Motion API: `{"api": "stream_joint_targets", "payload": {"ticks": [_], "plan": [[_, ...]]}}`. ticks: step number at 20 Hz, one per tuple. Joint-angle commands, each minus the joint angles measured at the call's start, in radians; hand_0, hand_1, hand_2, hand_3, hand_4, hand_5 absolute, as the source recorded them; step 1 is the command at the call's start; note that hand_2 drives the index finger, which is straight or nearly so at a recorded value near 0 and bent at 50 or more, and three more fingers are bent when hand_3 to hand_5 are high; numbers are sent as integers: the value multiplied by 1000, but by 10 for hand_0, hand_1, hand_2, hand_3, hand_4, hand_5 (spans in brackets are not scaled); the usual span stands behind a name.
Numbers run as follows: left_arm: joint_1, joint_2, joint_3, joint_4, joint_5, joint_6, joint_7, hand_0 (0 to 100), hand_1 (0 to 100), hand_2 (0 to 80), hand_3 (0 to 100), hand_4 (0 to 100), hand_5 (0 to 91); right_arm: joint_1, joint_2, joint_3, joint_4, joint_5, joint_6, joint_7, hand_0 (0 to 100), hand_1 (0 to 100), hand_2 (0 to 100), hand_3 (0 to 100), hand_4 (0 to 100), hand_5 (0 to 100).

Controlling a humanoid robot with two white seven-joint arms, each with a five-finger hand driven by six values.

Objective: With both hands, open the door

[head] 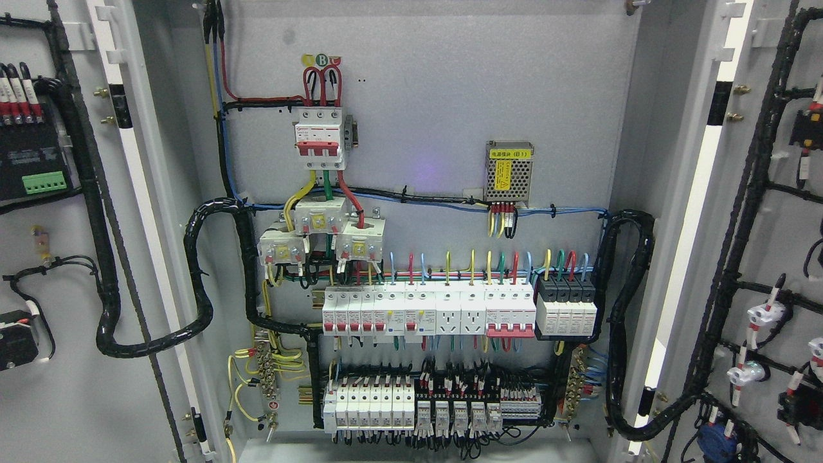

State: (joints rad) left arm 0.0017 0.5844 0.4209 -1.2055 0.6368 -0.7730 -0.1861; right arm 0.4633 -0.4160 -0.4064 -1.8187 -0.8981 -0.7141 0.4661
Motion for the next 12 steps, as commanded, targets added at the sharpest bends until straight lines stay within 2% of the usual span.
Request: {"api": "stream_joint_targets", "payload": {"ticks": [1,6,12], "plan": [[6,6,-20,-47,6,-322,-1,120,389,0,0,0,0,3,3,-22,22,-2,-2,0,120,389,0,0,0,0],[78,-23,-25,-231,24,-157,0,120,389,0,0,0,0,15,5,-31,24,-2,-2,0,120,389,0,0,0,0],[216,-55,-50,-417,21,-152,2,120,389,0,0,0,0,34,3,-15,-5,-24,-21,5,120,389,0,0,0,0]]}}
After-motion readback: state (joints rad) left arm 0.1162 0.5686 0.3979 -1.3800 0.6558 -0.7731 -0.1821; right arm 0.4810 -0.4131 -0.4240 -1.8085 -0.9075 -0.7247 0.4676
